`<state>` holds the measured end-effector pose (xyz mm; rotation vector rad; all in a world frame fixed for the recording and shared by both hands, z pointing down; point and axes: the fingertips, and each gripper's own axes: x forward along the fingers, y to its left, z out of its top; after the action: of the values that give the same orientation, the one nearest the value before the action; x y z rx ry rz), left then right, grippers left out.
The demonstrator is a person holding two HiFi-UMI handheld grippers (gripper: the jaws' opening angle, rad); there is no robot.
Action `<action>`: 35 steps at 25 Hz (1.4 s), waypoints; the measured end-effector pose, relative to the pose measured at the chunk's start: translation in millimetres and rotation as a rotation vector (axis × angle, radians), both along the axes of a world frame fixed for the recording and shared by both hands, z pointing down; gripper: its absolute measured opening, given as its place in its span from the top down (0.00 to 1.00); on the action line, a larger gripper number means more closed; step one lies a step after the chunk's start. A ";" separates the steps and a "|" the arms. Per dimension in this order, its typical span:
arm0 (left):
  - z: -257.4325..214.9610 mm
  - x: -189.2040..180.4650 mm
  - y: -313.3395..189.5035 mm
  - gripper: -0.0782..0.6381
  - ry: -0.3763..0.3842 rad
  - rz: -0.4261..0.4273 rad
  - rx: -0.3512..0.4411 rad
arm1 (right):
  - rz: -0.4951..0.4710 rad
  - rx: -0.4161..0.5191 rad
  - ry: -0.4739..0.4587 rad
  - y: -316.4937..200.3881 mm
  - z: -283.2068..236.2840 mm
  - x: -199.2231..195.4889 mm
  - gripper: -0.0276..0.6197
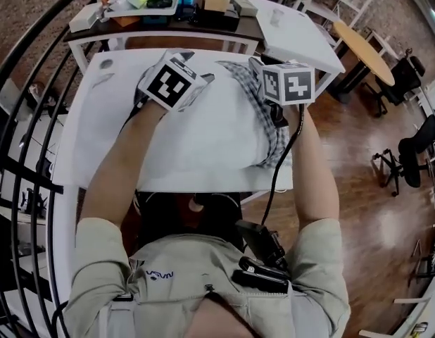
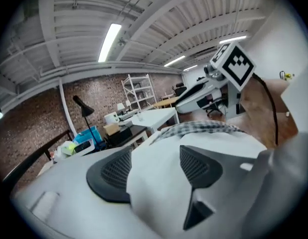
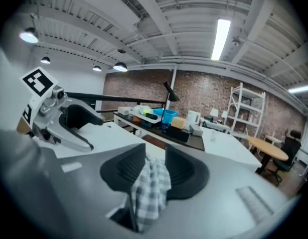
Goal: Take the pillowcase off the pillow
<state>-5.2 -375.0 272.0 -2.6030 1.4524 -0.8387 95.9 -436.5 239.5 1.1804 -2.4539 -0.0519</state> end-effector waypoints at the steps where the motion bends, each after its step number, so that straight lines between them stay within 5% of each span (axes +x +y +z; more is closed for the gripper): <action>1: 14.2 -0.2 -3.5 0.49 -0.004 0.000 -0.053 | -0.006 -0.012 0.024 -6.4 2.8 -7.7 0.77; 4: 44.8 -5.1 -4.5 0.51 -0.017 -0.014 -0.150 | -0.041 -0.060 0.097 -23.6 10.5 -30.5 0.76; 8: 67.4 5.2 14.8 0.73 0.005 0.026 -0.176 | -0.089 -0.155 0.246 -39.2 43.6 -52.1 0.67; 11: 73.5 18.4 32.2 0.84 -0.039 0.057 -0.095 | -0.114 -0.206 0.363 -39.4 78.6 -56.0 0.68; 12: 71.7 18.8 36.9 0.85 -0.054 0.055 -0.053 | -0.111 -0.195 0.386 -39.6 82.4 -56.5 0.75; 14: 60.9 13.8 47.2 0.85 -0.057 0.045 0.025 | -0.079 -0.125 0.429 -43.3 74.8 -56.9 0.94; 16: 39.5 5.3 58.8 0.86 -0.021 0.038 0.088 | -0.052 -0.018 0.471 -48.6 54.1 -58.2 0.94; 24: -24.5 -11.5 91.7 0.86 0.104 0.043 0.200 | 0.105 0.098 0.410 -83.1 13.0 -23.6 0.94; 35: -17.1 -35.6 107.3 0.86 0.201 0.025 0.196 | 0.273 0.025 0.379 -130.1 45.9 28.5 0.94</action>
<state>-40.8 -267.8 254.9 -2.6104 1.4595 -0.4164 124.3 -566.6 285.4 1.3647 -1.9574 -0.2078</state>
